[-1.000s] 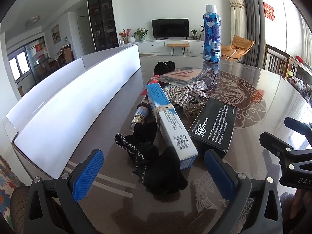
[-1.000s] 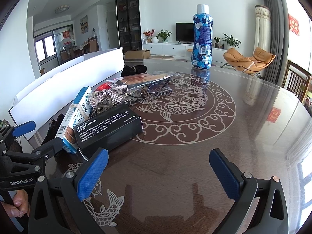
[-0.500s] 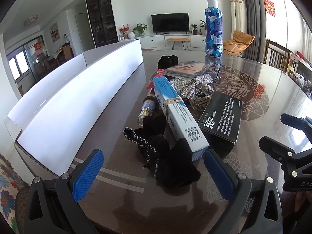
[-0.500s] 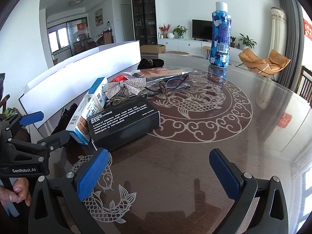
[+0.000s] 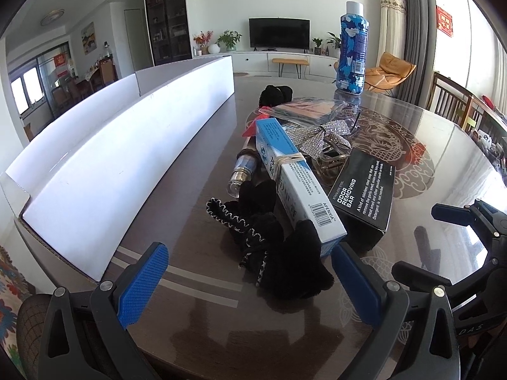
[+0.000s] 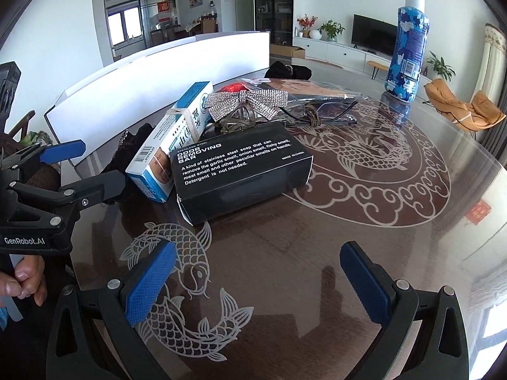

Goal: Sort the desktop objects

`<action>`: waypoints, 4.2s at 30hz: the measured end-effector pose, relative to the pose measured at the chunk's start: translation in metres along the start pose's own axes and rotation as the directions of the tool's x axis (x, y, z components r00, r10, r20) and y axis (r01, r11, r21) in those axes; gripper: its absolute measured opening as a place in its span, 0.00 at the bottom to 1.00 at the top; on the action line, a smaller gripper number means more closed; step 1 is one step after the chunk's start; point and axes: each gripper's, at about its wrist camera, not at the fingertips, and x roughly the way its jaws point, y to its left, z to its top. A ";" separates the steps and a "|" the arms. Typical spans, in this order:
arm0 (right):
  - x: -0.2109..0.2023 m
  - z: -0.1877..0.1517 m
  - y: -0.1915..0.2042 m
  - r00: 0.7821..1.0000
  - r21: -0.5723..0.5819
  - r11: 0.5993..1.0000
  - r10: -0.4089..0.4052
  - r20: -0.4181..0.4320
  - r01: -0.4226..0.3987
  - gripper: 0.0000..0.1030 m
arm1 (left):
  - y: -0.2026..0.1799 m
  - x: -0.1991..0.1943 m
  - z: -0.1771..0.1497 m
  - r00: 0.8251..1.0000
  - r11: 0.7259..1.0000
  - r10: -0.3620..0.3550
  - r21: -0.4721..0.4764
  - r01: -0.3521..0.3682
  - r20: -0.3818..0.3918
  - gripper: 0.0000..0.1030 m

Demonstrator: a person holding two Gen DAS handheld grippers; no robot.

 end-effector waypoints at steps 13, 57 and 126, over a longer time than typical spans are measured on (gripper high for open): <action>0.023 0.012 0.021 0.996 -0.070 0.997 0.029 -0.085 -0.035 1.00 | 0.000 0.002 -0.001 1.000 1.000 -0.003 0.004 0.003 -0.010 1.00; 0.024 0.020 -0.071 0.979 0.193 0.962 -0.176 -0.103 0.194 1.00 | -0.010 0.018 -0.007 0.995 0.998 0.010 0.067 -0.003 -0.097 1.00; -0.002 -0.008 -0.080 0.966 0.262 0.931 -0.232 -0.112 0.254 1.00 | 0.002 0.094 0.045 0.979 0.995 -0.085 0.036 0.094 -0.187 1.00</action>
